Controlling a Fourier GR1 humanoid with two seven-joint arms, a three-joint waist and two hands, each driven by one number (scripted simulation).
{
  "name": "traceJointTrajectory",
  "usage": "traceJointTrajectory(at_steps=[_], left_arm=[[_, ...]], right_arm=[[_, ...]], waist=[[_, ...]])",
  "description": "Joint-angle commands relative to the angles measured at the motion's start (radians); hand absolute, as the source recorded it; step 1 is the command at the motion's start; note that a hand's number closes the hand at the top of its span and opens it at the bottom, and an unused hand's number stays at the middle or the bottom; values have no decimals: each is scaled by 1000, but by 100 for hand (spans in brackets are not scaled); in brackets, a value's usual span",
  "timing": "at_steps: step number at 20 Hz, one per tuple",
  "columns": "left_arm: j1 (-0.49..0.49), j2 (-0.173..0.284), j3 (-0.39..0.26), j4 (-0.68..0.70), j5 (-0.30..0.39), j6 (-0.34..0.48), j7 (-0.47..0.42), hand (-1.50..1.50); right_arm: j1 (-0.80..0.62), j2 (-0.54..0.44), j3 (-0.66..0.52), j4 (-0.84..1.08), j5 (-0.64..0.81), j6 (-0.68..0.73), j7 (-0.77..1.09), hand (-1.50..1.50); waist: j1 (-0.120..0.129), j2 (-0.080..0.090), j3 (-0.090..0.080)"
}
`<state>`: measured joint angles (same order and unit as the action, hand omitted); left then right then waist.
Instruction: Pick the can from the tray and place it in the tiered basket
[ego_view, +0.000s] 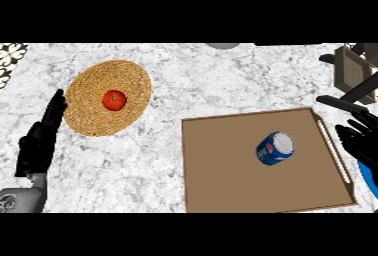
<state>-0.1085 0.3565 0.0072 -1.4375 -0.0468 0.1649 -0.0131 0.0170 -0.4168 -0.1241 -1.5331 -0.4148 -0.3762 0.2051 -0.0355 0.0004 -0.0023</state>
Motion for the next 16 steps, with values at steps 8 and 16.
traceJointTrajectory(at_steps=[8, 16], left_arm=[[-20, 14, -3, -13, -29, -12, 66, 0], [-94, -16, -27, -6, -40, -19, 96, 0]], right_arm=[[187, -410, -67, -371, -35, 171, 462, -150], [-34, -650, -46, -310, -198, 459, 697, -150]], waist=[[15, -5, 0], [53, 4, 1]])
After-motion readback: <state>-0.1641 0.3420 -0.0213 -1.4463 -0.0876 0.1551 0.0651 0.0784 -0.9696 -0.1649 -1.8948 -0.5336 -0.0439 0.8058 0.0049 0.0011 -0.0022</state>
